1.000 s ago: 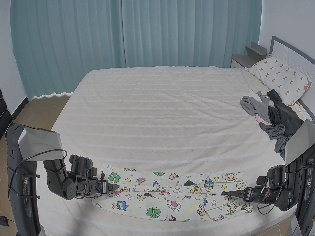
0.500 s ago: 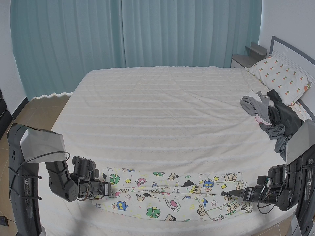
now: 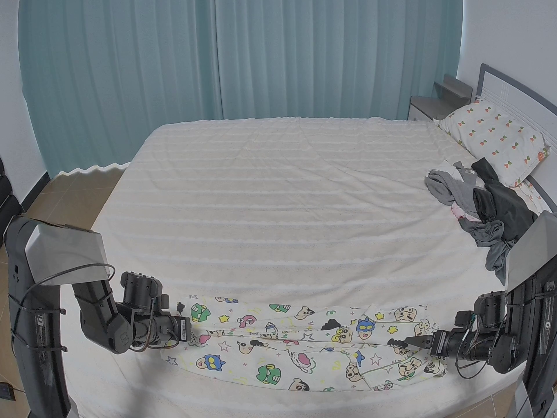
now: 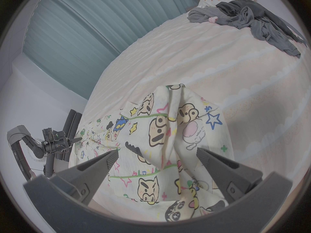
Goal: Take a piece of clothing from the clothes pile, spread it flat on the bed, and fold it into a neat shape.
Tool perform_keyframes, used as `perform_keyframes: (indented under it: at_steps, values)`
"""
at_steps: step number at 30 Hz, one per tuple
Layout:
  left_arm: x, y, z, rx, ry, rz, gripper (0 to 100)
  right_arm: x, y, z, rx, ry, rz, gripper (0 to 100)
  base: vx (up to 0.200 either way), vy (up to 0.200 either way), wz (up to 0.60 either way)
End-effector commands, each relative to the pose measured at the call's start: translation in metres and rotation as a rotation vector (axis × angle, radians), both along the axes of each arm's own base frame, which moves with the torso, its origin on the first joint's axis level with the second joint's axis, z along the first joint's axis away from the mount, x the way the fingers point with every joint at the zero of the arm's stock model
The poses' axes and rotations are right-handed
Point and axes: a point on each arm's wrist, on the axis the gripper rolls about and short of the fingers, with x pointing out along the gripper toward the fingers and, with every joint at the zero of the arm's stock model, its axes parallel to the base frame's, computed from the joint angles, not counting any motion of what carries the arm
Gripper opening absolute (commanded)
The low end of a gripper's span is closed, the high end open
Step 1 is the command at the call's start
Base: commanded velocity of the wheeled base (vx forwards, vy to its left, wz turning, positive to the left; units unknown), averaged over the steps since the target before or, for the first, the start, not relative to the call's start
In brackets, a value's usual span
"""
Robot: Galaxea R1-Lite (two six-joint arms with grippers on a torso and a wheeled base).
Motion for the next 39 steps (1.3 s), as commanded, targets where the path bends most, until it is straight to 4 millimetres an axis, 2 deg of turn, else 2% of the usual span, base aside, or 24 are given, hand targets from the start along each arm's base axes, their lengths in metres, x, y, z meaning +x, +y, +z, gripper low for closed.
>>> perform_keyframes:
  at_steps: [1, 7, 11, 16, 20, 25, 28, 36, 39]
  values:
    - [0.001, 0.009, 0.012, -0.004, -0.033, 0.029, 0, -0.002, 0.000, 0.004, 0.007, -0.005, -0.008, 100, 0.000, 0.000, 0.00]
    - [0.002, 0.018, 0.020, -0.009, -0.055, 0.058, 0, -0.002, 0.000, 0.006, 0.016, -0.010, -0.016, 100, 0.000, 0.000, 0.00]
    - [0.002, 0.031, 0.025, -0.010, -0.064, 0.094, 0, -0.002, 0.000, 0.006, 0.017, -0.009, -0.017, 100, 0.000, 0.000, 0.00]
    - [0.001, 0.053, 0.041, -0.036, -0.064, 0.141, 0, -0.002, 0.000, 0.006, 0.017, -0.009, -0.017, 100, 0.000, 0.000, 0.00]
    - [-0.001, 0.082, 0.059, -0.071, -0.101, 0.200, 0, -0.002, 0.000, 0.006, 0.018, -0.011, -0.018, 100, 0.000, 0.000, 0.00]
    - [-0.007, 0.104, 0.069, -0.099, -0.111, 0.243, 0, -0.002, -0.001, 0.006, 0.018, -0.009, -0.019, 100, 0.000, 0.000, 0.00]
    - [-0.011, 0.129, 0.079, -0.120, -0.142, 0.297, 0, -0.002, -0.002, 0.005, 0.018, -0.008, -0.025, 100, 0.000, 0.000, 0.00]
    - [-0.016, 0.174, 0.092, -0.118, -0.170, 0.384, 0, -0.002, -0.003, 0.006, 0.018, -0.009, -0.031, 100, 0.000, 0.000, 0.00]
    - [-0.016, 0.183, 0.098, -0.120, -0.172, 0.404, 0, -0.002, -0.004, 0.006, 0.018, -0.009, -0.034, 100, 0.000, 0.000, 0.00]
